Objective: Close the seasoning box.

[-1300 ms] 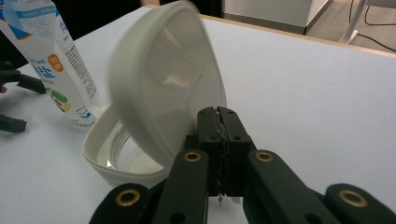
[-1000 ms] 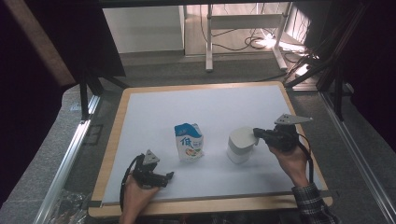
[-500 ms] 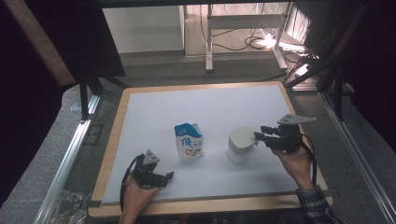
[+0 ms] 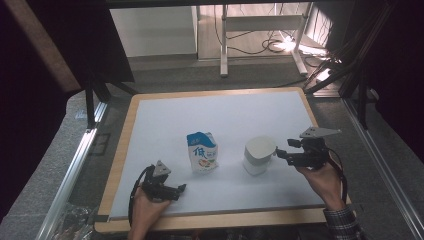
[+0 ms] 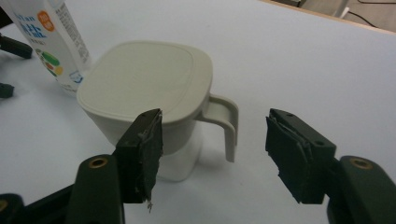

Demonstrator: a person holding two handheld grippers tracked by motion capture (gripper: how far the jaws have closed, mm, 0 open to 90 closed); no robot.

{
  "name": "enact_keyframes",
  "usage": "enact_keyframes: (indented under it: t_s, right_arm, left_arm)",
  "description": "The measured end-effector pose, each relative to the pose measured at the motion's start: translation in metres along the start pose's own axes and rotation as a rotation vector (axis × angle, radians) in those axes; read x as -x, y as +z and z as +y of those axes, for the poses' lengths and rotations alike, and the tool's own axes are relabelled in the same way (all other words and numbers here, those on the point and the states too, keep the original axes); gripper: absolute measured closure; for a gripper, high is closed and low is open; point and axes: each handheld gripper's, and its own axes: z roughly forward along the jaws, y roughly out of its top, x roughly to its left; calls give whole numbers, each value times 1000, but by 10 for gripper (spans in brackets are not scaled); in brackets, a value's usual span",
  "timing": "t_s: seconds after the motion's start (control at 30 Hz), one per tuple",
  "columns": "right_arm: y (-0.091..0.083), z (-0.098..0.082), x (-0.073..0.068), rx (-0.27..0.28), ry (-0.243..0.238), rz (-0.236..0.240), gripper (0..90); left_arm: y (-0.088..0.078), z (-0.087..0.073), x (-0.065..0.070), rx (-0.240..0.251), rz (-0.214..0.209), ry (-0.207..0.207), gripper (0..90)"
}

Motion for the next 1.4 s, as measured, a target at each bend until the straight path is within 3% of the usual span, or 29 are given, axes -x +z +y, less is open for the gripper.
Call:
enact_keyframes:
  t_s: [0.43,0.6,0.83,1.4]
  right_arm:
    - [-9,-19,0,4,10,-58,234]
    - [-7,-27,0,2,34,-36,162]
    - [0,-42,1,-33,41,-40,103]
    - [25,-78,-2,-97,12,-60,59]
  left_arm:
    - [0,0,0,0,0,0,57]
    - [0,0,0,1,0,0,57]
    - [0,0,0,2,1,0,57]
    - [0,0,0,2,1,0,57]
